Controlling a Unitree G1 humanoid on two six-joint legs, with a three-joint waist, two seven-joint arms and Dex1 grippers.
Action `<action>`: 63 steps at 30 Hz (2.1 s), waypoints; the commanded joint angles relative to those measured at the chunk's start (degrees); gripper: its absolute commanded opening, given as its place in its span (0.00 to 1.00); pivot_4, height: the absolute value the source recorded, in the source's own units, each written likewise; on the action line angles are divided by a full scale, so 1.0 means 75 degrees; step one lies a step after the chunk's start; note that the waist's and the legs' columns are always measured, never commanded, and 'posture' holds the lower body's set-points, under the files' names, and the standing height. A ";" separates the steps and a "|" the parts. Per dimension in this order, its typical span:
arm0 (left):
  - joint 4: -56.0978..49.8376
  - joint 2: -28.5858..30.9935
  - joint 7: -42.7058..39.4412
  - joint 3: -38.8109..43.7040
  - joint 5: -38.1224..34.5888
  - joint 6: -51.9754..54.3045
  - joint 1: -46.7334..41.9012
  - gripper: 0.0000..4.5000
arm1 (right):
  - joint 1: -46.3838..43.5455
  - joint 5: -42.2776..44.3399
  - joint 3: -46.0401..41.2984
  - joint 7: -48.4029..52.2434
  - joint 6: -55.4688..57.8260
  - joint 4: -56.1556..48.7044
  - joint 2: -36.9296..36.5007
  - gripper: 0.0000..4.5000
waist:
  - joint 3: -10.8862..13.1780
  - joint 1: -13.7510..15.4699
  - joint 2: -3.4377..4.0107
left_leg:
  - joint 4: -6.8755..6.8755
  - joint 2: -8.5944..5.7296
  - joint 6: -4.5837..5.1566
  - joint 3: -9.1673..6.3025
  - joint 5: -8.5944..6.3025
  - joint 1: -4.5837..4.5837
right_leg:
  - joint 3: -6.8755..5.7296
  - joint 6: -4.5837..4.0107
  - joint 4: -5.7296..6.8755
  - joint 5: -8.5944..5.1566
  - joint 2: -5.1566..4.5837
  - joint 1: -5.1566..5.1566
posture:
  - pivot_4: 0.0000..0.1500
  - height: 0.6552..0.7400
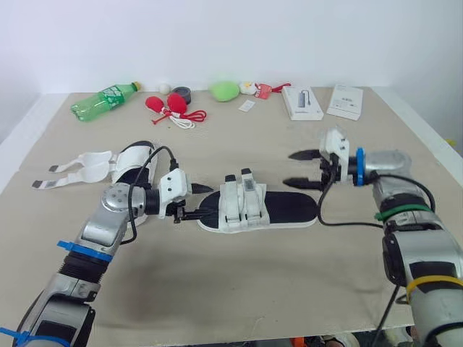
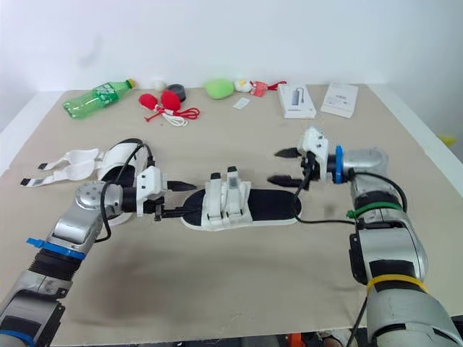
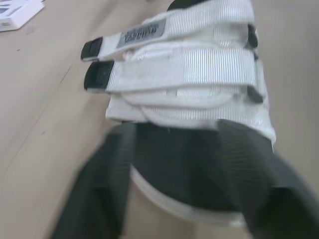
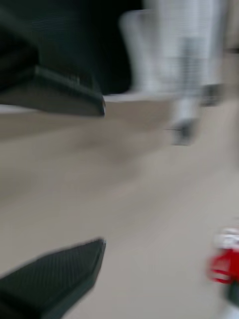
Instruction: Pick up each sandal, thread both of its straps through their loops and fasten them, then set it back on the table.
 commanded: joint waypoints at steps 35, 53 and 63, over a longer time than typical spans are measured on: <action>-0.2464 0.0653 0.0757 0.0478 -0.0133 0.0692 0.1442 1.00 | -0.0277 0.0006 -0.0473 0.0741 -0.0645 0.0110 0.1997 0.76 | 0.0016 -0.0140 -0.0008 | 0.0014 0.0002 -0.0014 -0.0014 0.0015 0.0015 | 0.0000 0.0007 0.0029 0.0007 0.0011 0.0013 | 1.00 1.00; -0.2405 0.0625 0.0854 0.0569 -0.0074 0.0698 0.1474 1.00 | -0.0142 0.0385 -0.0760 0.0910 0.0031 -0.0067 0.2204 0.01 | 0.0016 -0.0141 -0.0008 | 0.0037 0.0002 -0.0015 -0.0017 0.0016 0.0018 | 0.0000 0.0007 0.0061 0.0006 0.0013 0.0012 | 1.00 1.00; -0.2008 0.0213 0.1218 0.0604 -0.0043 0.0599 0.1259 1.00 | 0.1015 0.1127 -0.2146 -0.2424 0.1520 -0.1789 0.1781 0.01 | 0.0018 -0.0083 -0.0013 | 0.0060 0.0001 -0.0015 -0.0020 0.0016 0.0016 | 0.0000 0.0008 0.0088 0.0003 0.0013 0.0012 | 1.00 1.00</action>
